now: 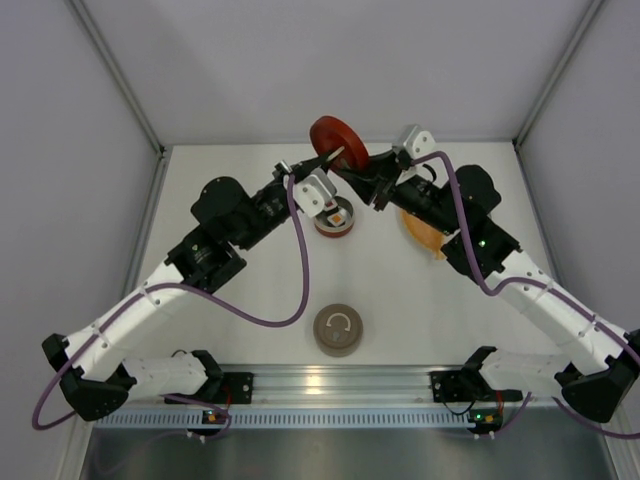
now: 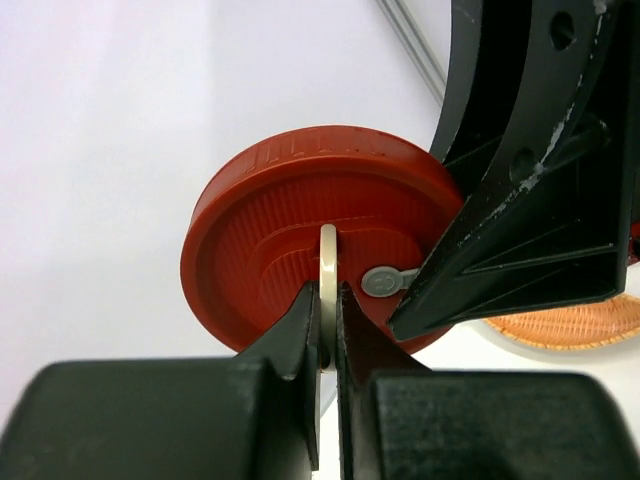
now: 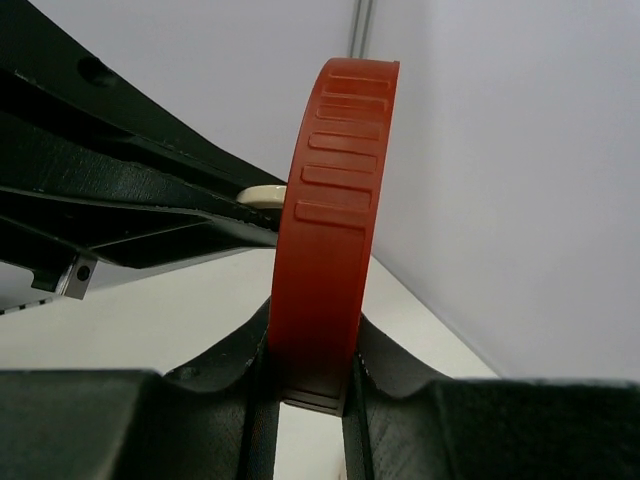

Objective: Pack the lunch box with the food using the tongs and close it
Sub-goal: Close the box lid on the packing box.

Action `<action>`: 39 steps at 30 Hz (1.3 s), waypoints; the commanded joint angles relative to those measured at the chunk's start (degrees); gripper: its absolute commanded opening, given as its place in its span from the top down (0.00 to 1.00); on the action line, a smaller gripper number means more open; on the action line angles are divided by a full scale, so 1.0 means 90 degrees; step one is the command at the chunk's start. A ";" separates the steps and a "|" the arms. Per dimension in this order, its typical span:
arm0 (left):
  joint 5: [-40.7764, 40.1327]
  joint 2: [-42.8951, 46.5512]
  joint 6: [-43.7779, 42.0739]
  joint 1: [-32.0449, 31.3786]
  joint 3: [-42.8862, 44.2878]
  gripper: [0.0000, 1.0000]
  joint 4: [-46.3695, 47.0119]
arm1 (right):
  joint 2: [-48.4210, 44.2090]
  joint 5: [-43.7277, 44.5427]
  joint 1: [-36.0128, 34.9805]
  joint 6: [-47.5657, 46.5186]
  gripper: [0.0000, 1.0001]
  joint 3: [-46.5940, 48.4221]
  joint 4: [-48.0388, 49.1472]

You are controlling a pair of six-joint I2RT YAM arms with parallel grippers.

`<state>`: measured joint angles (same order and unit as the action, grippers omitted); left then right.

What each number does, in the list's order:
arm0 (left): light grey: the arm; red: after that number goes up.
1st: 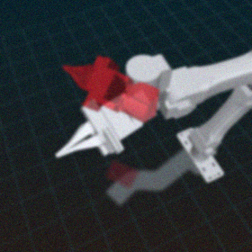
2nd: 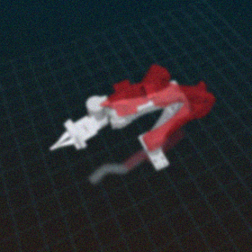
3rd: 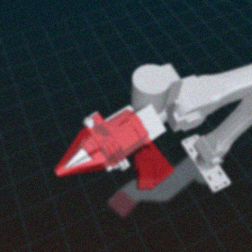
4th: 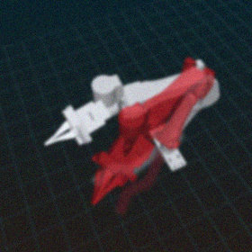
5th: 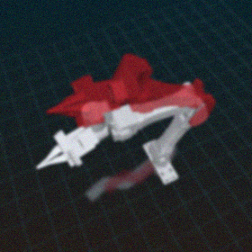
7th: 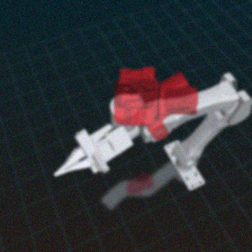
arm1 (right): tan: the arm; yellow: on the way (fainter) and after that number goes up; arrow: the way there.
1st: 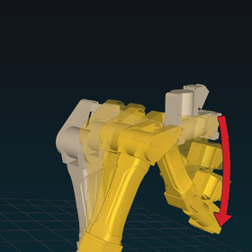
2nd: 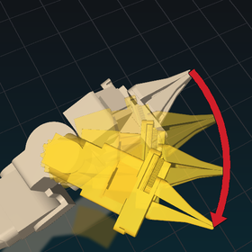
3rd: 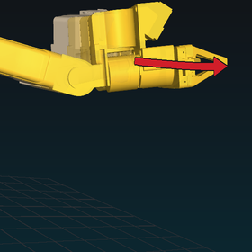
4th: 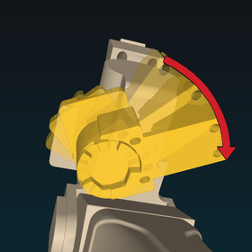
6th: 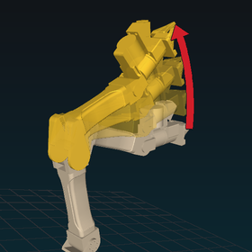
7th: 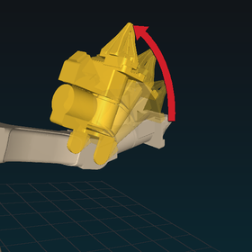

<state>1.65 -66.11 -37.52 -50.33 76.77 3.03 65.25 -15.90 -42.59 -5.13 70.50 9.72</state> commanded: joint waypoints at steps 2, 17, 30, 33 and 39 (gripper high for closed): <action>0.0022 -0.0018 -0.0031 -0.0043 0.0200 1.00 0.0016 | -0.0053 -0.0362 -0.0121 0.0228 0.95 0.0106 -0.0083; -0.0897 -0.1860 0.0244 0.0093 0.2872 1.00 -0.4045 | -0.0541 -0.0488 0.2874 0.0678 0.01 0.0341 -0.2083; 0.0081 -0.5603 0.0097 0.1666 0.6147 1.00 -0.7016 | -0.0336 -0.3037 0.6509 0.0413 0.01 0.0058 -0.3570; -0.0017 -0.5965 -0.0176 0.1705 0.6186 1.00 -0.7035 | -0.0336 -0.3272 0.6636 0.0452 0.01 -0.0167 -0.3560; 0.0489 -0.6405 -0.0353 0.1959 0.6480 1.00 -0.7796 | -0.0356 -0.3399 0.6656 0.0482 0.01 -0.0441 -0.3531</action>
<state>2.92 -124.68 -38.96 -33.91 131.41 -62.08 62.33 -43.46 16.36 -0.84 66.94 -20.88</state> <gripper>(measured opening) 0.078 0.993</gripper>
